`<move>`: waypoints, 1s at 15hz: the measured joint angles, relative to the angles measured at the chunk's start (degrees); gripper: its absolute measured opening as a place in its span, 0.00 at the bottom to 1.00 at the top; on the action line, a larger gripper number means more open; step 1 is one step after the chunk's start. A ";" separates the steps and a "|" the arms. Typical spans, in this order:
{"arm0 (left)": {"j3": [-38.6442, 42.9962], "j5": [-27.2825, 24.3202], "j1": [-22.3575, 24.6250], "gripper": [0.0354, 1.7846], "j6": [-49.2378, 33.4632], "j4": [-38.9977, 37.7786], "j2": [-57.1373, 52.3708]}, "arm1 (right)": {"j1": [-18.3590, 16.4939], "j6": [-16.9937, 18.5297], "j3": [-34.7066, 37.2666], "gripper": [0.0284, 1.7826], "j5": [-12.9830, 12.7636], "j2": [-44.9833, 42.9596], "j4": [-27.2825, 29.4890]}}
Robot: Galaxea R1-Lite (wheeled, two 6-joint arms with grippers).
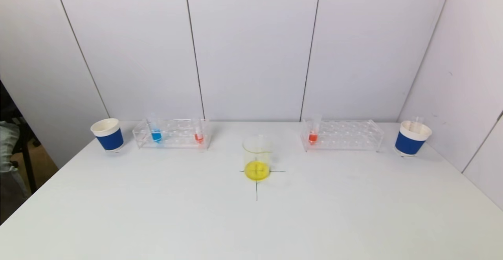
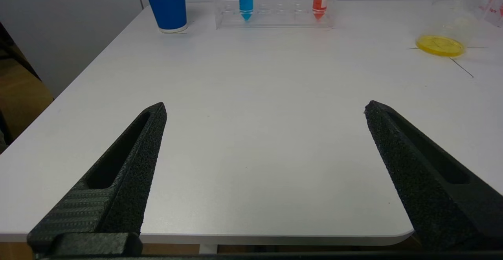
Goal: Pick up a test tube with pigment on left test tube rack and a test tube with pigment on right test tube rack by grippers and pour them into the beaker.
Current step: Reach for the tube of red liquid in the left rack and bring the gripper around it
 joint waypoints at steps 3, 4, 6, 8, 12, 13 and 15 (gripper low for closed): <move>0.00 0.16 0.00 0.99 0.11 -0.11 0.00 | 0.00 0.02 0.00 0.99 -0.02 0.00 0.00; 0.00 0.13 0.00 0.99 -0.30 -0.15 0.00 | 0.00 0.02 0.00 0.99 0.00 0.00 0.00; 0.00 0.13 0.00 0.99 -1.07 -0.17 0.00 | 0.00 0.02 0.00 0.99 0.00 0.00 -0.04; -0.02 0.20 0.00 0.99 -0.50 -0.13 0.00 | 0.00 0.02 0.00 0.99 -0.02 0.02 -0.06; -2.17 -1.40 -0.07 0.99 1.48 0.61 0.02 | 0.00 0.02 0.00 0.99 0.00 0.02 -0.04; -4.07 -2.15 -0.07 0.99 1.45 1.45 0.10 | 0.00 0.02 0.00 0.99 -0.02 0.02 -0.04; -10.08 -2.78 -0.11 0.99 1.43 4.52 1.01 | 0.02 0.02 0.00 0.99 -0.02 0.02 -0.04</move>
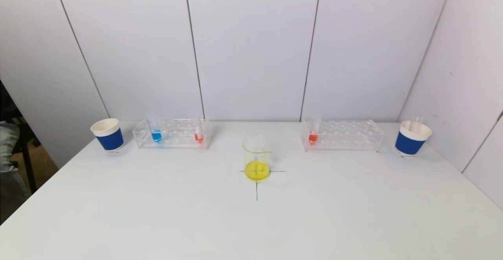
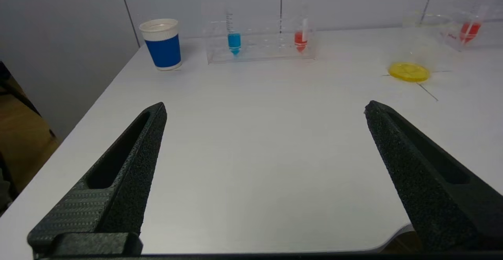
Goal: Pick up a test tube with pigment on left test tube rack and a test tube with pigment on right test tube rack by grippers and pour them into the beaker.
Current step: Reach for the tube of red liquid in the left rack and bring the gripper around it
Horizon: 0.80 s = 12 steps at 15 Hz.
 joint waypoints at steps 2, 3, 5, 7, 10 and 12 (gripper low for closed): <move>-6.01 -0.22 0.01 0.99 0.02 1.95 2.47 | 0.02 0.00 0.00 0.99 0.00 0.00 -0.02; -8.94 -0.33 0.01 0.99 0.05 2.28 4.52 | 0.00 0.00 0.00 0.99 0.02 0.00 0.02; -14.23 -1.18 0.01 0.99 0.06 2.32 9.14 | -0.02 0.00 0.00 0.99 0.02 0.00 0.02; -18.75 -3.89 0.01 0.99 0.02 2.17 14.38 | -0.02 0.00 0.00 0.99 0.02 0.00 0.00; -22.80 -8.48 0.01 0.99 -0.20 -0.22 23.34 | -0.02 0.00 0.00 0.99 0.02 0.00 0.04; -23.27 -10.84 0.00 0.99 -0.24 -4.89 30.23 | -0.02 -0.02 0.00 0.99 0.02 0.00 0.02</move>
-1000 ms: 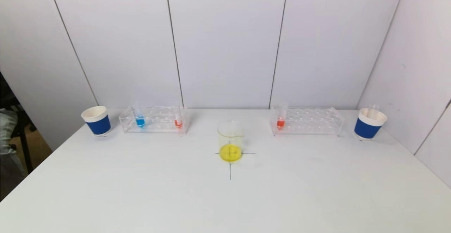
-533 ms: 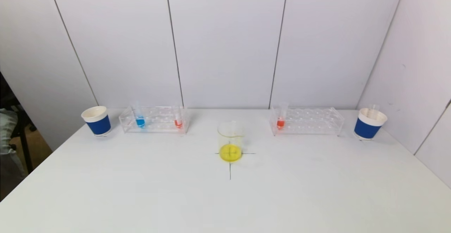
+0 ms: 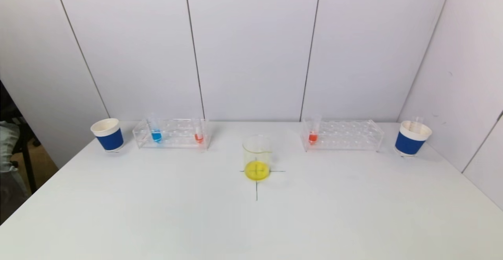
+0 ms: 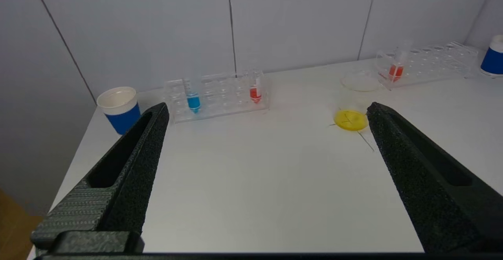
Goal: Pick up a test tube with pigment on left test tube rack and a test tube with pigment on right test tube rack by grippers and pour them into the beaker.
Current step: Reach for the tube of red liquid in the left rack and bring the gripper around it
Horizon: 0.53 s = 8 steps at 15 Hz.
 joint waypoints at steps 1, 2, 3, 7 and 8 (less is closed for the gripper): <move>0.12 -0.85 0.00 0.99 -0.04 -2.71 3.34 | 0.00 0.02 0.00 0.99 -0.02 0.00 0.00; 0.61 -1.43 0.00 0.99 -0.09 -5.85 7.06 | 0.00 0.02 0.00 0.99 0.00 0.00 0.00; 1.08 -1.71 0.00 0.99 -0.12 -8.89 10.29 | 0.00 0.02 0.00 0.99 -0.02 0.00 -0.02; 3.01 -2.08 0.00 0.99 -0.41 -24.08 25.27 | 0.02 0.02 0.00 0.99 -0.02 0.00 0.00; 3.21 -2.01 -0.02 0.99 -0.37 -27.68 28.81 | 0.00 0.02 0.00 0.99 -0.02 0.00 -0.02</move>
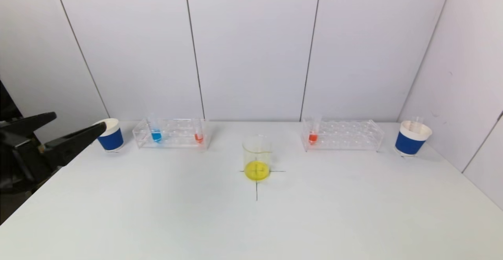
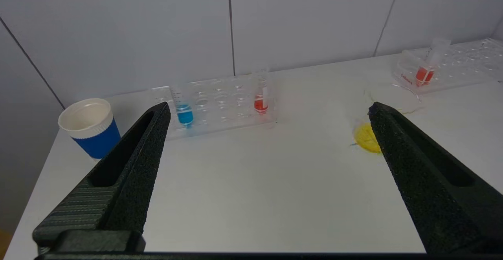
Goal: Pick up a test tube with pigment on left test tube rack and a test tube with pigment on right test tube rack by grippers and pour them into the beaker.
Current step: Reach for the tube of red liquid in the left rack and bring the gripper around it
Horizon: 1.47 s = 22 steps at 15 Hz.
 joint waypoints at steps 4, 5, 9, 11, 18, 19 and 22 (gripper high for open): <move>-0.13 3.58 -0.72 0.99 0.17 -12.26 13.79 | 0.00 0.00 0.00 0.99 0.02 0.00 0.00; -0.22 5.74 -1.51 0.99 0.30 -15.63 17.31 | 0.00 0.00 0.00 0.99 0.02 0.00 -0.02; -0.48 13.93 -6.53 0.99 0.61 -29.79 29.71 | 0.00 0.00 0.00 0.99 0.00 0.00 0.00; -0.96 17.42 -8.85 0.99 0.66 -34.21 34.29 | 0.00 0.00 0.00 0.99 0.02 0.00 0.00; -1.29 18.25 -13.18 0.99 -0.05 -47.14 47.19 | 0.00 0.00 0.00 0.99 0.02 0.00 0.00; -1.24 18.04 -13.26 0.99 -0.02 -49.09 48.96 | 0.00 0.00 0.00 0.99 0.00 0.00 0.02; -1.35 16.34 -13.45 0.99 -0.07 -52.92 53.86 | 0.02 -0.02 0.00 0.99 0.02 0.00 0.02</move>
